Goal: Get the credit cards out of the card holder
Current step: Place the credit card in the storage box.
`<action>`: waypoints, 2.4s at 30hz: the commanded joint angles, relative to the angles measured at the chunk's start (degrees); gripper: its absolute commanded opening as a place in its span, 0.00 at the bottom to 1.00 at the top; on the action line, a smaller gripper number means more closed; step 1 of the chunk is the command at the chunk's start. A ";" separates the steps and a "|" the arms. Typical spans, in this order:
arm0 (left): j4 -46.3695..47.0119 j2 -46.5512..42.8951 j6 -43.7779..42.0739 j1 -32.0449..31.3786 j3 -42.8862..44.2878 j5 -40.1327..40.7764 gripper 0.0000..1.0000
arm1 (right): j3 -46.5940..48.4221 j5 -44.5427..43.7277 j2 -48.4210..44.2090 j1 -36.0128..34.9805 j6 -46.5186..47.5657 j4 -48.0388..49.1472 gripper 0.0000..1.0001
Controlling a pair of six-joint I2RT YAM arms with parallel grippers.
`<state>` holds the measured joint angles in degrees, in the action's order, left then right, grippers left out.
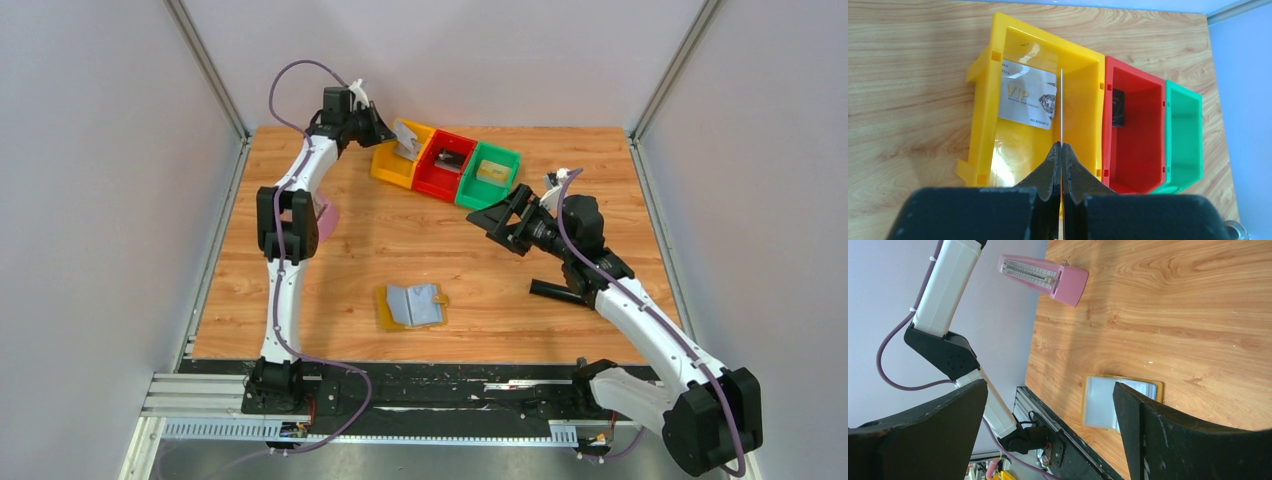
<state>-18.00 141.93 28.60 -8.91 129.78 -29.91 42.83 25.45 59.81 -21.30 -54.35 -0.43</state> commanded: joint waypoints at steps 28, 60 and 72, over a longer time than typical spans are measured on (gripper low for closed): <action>8.96 7.51 1.02 -1.84 4.30 1.01 0.01 | 8.03 -1.77 5.29 0.03 1.70 1.04 1.00; 8.69 4.25 0.93 -2.05 5.36 3.72 0.33 | 9.07 0.11 6.37 0.03 1.48 2.26 1.00; 10.07 2.65 1.18 -2.30 2.27 4.23 0.35 | 8.67 0.85 6.61 0.03 1.25 2.97 1.00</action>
<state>-10.39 149.12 30.11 -10.90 132.57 -25.76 49.56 25.54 66.26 -21.30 -53.45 -0.40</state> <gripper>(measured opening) 0.361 0.998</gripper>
